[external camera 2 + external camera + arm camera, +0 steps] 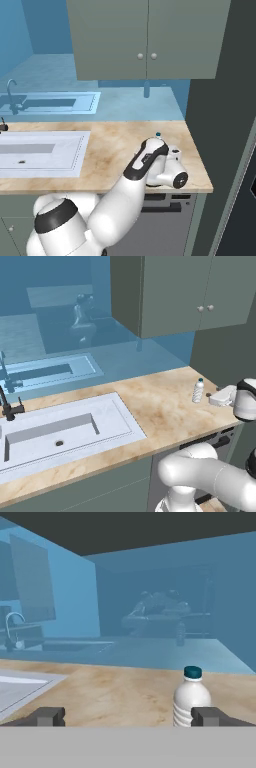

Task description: Take the bottled waters from the counter and place them in the freezer to freeze. Close the freezer door after placing the bottles.

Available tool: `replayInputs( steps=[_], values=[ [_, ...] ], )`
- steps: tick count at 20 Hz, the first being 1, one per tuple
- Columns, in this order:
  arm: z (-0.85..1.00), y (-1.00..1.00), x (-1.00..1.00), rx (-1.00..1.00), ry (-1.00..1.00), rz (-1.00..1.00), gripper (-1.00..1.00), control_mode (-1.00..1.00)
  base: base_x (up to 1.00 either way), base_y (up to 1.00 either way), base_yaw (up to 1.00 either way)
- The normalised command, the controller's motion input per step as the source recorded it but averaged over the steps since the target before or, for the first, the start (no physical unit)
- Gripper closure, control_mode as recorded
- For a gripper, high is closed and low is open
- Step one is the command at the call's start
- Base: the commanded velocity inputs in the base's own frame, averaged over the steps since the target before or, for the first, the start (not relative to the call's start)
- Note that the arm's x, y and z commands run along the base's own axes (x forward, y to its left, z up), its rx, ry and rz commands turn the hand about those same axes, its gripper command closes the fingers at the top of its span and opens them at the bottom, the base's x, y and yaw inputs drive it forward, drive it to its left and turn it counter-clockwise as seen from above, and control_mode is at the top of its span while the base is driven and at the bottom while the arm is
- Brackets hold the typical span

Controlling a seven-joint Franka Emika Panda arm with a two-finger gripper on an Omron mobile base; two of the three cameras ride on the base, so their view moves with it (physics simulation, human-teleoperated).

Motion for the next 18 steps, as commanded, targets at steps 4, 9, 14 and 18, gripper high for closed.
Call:
replayInputs(
  steps=[4,9,14,18],
  values=[
    [-0.09,0.00,0.16,0.00,0.00,-0.02,-1.00,-1.00,0.00,0.00,0.00],
    [-0.03,-0.01,0.16,0.00,0.00,-0.03,-1.00,-1.00,0.00,0.00,0.00],
    [-0.05,-0.14,0.13,0.00,0.00,-0.06,-1.00,-1.00,0.00,0.00,0.00],
    [-0.03,-0.13,0.08,0.00,0.00,-0.04,-1.00,-1.00,0.00,0.00,0.00]
  ],
)
